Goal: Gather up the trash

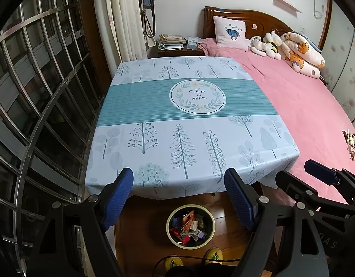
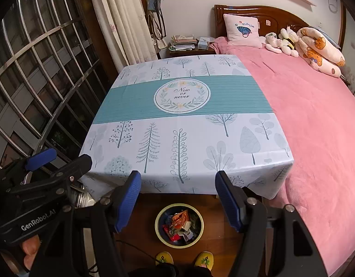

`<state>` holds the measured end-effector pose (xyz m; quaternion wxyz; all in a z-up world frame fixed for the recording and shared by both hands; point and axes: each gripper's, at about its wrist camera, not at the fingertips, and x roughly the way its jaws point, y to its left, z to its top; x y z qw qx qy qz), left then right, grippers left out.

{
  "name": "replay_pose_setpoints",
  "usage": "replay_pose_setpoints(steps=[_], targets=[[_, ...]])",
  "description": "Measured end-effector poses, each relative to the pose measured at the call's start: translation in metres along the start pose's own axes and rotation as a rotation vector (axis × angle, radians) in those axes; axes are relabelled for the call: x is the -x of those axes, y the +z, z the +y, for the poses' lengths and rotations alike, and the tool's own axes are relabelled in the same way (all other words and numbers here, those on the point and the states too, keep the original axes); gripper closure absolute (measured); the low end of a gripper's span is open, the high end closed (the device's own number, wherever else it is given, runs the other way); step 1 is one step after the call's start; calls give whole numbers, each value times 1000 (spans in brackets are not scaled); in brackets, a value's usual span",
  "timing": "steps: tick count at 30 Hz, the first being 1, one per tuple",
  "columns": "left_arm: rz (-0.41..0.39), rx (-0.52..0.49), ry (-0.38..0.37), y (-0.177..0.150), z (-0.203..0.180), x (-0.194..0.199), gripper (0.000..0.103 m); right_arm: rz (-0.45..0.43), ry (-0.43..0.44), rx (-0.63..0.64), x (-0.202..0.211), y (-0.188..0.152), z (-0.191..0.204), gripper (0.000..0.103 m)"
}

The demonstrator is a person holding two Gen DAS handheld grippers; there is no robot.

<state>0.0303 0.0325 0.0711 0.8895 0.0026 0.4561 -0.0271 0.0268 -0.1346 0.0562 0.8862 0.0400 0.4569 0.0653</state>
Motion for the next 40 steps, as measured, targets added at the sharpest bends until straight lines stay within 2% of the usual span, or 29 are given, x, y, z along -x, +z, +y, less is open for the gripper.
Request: replay_pose_setpoints(steps=[40], targets=[[14, 28, 37, -21, -12, 15, 23, 31, 44, -2, 8, -15, -14, 36]])
